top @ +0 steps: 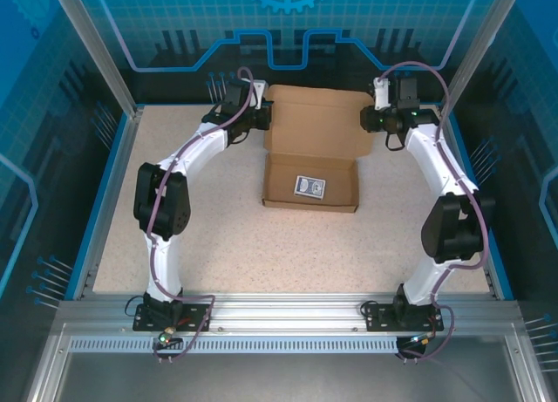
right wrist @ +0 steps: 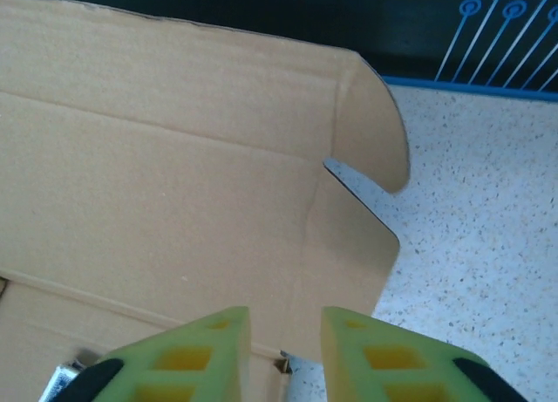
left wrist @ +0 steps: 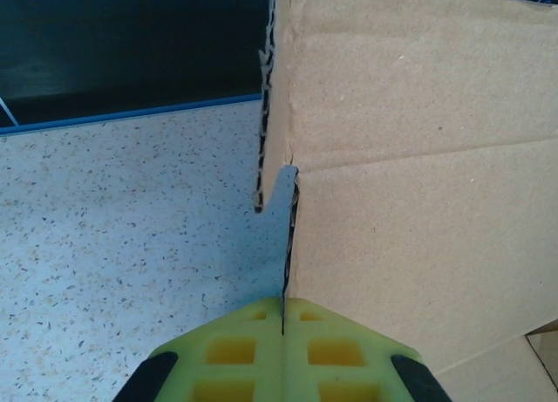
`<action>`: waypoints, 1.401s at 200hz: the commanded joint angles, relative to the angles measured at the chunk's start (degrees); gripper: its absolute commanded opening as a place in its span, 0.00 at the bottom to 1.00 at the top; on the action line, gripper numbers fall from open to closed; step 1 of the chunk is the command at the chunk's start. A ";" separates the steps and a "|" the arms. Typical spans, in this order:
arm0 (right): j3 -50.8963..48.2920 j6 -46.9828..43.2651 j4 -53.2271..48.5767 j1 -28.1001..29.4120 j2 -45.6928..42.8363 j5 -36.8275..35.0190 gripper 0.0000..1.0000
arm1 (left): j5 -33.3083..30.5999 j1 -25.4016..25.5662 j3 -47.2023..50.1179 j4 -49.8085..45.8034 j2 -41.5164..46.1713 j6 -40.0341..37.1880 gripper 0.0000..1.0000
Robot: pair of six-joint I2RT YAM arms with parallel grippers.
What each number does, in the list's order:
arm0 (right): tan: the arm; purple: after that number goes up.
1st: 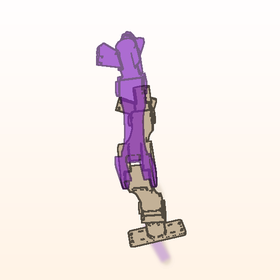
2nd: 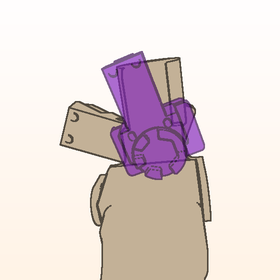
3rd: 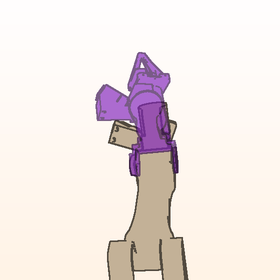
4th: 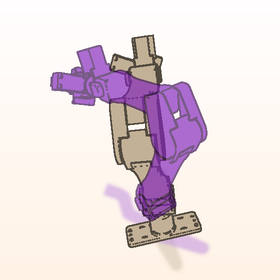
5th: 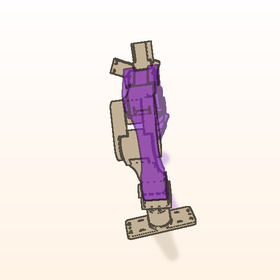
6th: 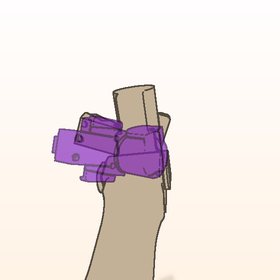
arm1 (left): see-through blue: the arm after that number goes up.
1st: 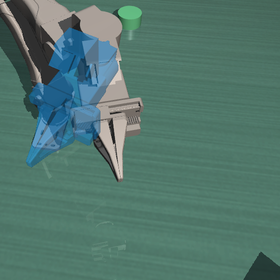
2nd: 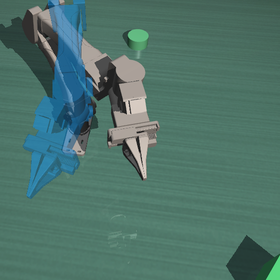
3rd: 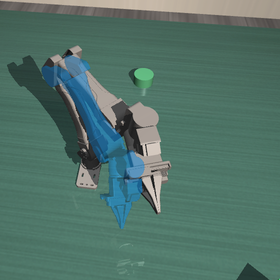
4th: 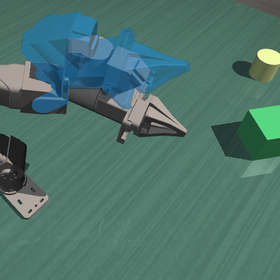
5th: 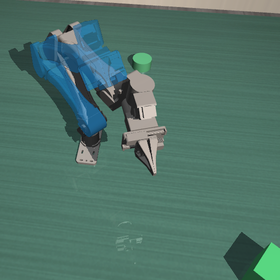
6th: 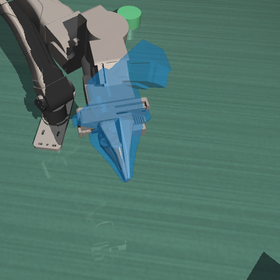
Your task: Fold the paper box
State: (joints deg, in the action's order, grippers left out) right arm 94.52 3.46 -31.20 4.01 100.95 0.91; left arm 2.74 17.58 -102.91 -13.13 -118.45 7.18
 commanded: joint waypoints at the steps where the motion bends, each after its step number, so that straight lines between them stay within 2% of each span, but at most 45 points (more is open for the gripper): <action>1: 2.20 -5.43 -4.27 -3.11 2.25 4.23 0.41 | -1.16 0.04 0.61 2.23 0.87 -0.45 0.02; 11: 2.01 -6.75 -4.39 -3.98 2.74 5.35 0.47 | -0.99 0.06 0.62 2.22 0.60 -0.41 0.02; 48: 4.24 -8.98 -4.04 -7.32 7.40 13.06 0.57 | -0.80 0.08 0.39 1.88 0.25 -1.03 0.02; 107: 10.08 -11.39 -4.49 -7.78 15.59 19.24 0.52 | -0.33 0.08 0.30 1.35 0.41 -1.52 0.02; 135: 11.37 -12.23 -4.44 -7.88 17.35 19.60 0.44 | -0.48 0.08 0.27 1.07 0.53 -1.90 0.03; 193: 11.12 -12.23 -3.96 -7.62 16.66 19.94 0.13 | -0.72 0.04 -0.09 0.65 0.59 -1.26 0.03; 224: 8.68 -9.46 -1.18 -5.99 12.77 15.91 0.08 | -2.78 0.37 0.18 1.19 1.20 0.23 0.05; 280: -0.42 -2.50 11.57 -0.53 3.90 3.39 0.01 | -11.13 2.27 4.09 6.48 2.67 2.30 0.05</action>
State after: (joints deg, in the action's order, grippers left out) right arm 97.17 -2.92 -28.40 0.86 109.62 10.96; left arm -3.53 18.72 -101.03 -10.68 -118.45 7.68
